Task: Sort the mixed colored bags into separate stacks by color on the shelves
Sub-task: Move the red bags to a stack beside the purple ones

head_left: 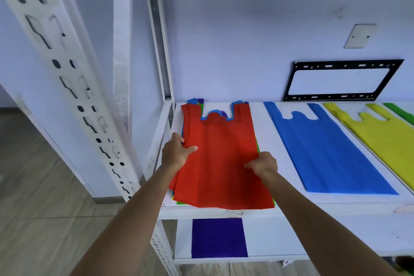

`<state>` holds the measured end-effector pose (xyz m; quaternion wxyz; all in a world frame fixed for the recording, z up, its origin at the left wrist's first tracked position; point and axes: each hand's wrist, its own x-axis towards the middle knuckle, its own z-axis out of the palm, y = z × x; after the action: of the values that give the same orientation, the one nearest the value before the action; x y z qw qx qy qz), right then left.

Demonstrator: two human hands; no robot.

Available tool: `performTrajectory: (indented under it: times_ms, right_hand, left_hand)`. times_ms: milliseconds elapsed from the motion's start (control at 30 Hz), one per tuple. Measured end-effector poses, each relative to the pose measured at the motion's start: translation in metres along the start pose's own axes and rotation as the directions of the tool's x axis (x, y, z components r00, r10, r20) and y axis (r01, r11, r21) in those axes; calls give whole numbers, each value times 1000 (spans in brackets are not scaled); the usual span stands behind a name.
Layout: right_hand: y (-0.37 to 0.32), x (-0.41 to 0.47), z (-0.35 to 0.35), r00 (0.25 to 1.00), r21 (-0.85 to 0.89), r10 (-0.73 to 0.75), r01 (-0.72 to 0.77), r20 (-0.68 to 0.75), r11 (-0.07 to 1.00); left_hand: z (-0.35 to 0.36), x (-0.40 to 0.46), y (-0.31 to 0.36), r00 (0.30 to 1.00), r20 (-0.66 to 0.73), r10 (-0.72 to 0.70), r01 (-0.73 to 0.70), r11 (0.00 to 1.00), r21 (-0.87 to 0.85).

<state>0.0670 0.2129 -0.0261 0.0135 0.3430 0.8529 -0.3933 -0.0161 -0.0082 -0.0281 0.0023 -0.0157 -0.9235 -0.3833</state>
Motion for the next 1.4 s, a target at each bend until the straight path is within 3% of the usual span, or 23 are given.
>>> performTrajectory:
  times_ms: [100, 200, 267, 333, 433, 500, 633, 733, 1100, 1267, 1400]
  right_hand:
    - [1, 3, -3, 1000, 54, -2, 1, 6, 999]
    - [-1, 3, -6, 1000, 167, -7, 3, 25, 986]
    - [-2, 4, -12, 994, 328, 34, -66, 102, 942]
    - [-2, 3, -20, 969, 392, 91, -179, 231, 902]
    - [5, 4, -28, 937, 266, 130, -222, 324, 938]
    - [11, 3, -31, 932, 230, 115, -203, 344, 952]
    - [21, 2, -29, 938, 271, 58, -158, 343, 950]
    - [23, 1, -30, 940, 290, 45, -149, 337, 945]
    - [48, -32, -53, 949, 370, -64, -58, 310, 927]
    - [84, -64, -90, 940, 482, -92, -82, 327, 873]
    - [127, -94, -122, 925, 565, -130, -103, 358, 818]
  left_hand:
    - [-1, 0, 1, 999, -14, -44, 44, 999, -5]
    - [-1, 7, 1, 980, 11, -196, 196, 968, -155]
    - [-4, 11, 2, 935, 147, -322, 353, 876, -329]
    - [-11, 9, 4, 860, 359, -362, 497, 751, -435]
    - [-23, 3, 8, 689, 620, -374, 587, 790, -175]
    - [-24, 4, 8, 642, 663, -384, 567, 820, -74]
    - [-8, 9, 8, 789, 527, -316, 501, 828, -253]
    - [6, 5, 6, 843, 436, -314, 461, 840, -286]
    - [6, -33, 22, 941, 273, -200, 275, 923, -270]
    - [6, -85, 49, 948, 281, -148, 252, 889, -381]
    - [13, -141, 71, 932, 324, -163, 320, 793, -519]
